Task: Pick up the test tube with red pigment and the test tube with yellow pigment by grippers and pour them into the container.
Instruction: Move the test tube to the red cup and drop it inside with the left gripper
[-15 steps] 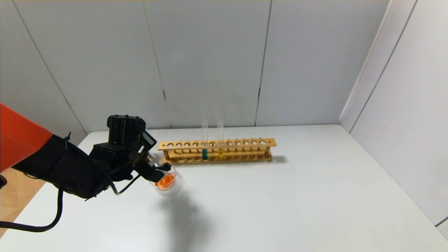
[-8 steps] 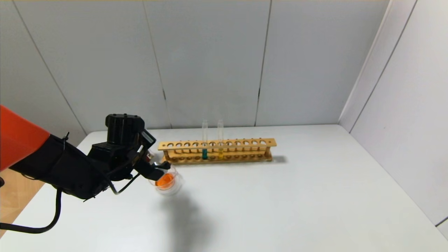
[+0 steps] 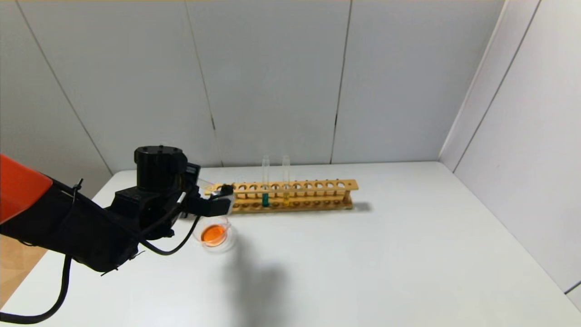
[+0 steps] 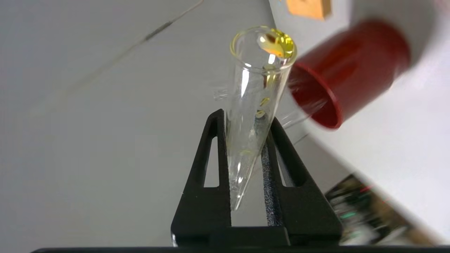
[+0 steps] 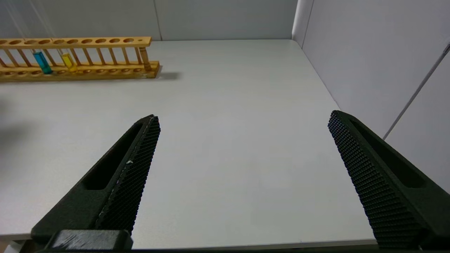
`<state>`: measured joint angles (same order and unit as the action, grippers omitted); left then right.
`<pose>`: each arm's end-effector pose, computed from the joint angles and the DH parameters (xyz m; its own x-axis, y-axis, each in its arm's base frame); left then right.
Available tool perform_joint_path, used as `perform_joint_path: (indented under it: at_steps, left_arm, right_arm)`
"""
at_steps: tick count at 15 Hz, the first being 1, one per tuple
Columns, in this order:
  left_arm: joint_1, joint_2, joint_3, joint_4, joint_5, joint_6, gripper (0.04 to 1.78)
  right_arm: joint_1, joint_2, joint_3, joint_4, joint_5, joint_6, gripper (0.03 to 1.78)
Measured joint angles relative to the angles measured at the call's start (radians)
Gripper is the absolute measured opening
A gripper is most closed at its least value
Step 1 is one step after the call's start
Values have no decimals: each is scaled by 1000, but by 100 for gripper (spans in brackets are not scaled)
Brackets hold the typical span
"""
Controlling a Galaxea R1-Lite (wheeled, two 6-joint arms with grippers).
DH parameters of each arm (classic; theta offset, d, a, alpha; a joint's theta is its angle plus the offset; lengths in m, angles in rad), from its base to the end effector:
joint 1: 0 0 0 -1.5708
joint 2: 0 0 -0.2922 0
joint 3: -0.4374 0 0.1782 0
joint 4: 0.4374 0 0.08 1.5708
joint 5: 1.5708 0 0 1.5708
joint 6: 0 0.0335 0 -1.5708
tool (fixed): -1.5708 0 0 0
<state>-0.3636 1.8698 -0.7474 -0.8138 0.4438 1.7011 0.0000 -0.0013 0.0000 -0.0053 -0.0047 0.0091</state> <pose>0.3127 -0.1036 0.1330 0.9569 0.0953 -0.2743 0.2894 -0.2357 0.9277 -0.0174 -0.0002 0.0761 1.0000 -0.0047 0.0066 0.0046 0.9999 0.0091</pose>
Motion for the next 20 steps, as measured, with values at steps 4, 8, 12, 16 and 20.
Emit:
perform_joint_path:
  at_steps: [4,8,12,16,20]
  left_arm:
    - [-14,-52,7,9,9,-470,31]
    - [20,-122,2,46,0,-866,31]
    - [44,-181,-2,78,-81,-1219,31]
    - [77,-198,4,76,-117,-1429,31]
    - [188,-200,-19,70,-249,-1471,31]
  right_arm:
    - [0,0,0,0,0,0,175]
    - [0,0,0,0,0,0,175]
    - [0,0,0,0,0,0,175]
    - [0,0,0,0,0,0,175]
    - [0,0,0,0,0,0,175]
